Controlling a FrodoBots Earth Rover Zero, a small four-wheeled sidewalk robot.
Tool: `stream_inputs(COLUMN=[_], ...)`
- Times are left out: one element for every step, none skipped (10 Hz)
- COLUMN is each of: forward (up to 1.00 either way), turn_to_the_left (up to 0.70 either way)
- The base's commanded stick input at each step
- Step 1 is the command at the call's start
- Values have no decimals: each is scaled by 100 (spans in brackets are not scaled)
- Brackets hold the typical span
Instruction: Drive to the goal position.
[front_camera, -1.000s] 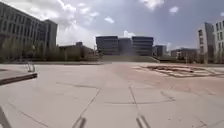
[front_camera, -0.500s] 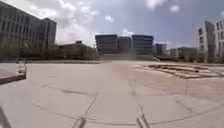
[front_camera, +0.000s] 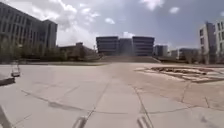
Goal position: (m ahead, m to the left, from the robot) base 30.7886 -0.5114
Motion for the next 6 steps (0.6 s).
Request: stream_inputs(forward=[100, 100, 100, 100, 100, 100], turn_to_the_left=[0, 0, 0, 0, 0, 0])
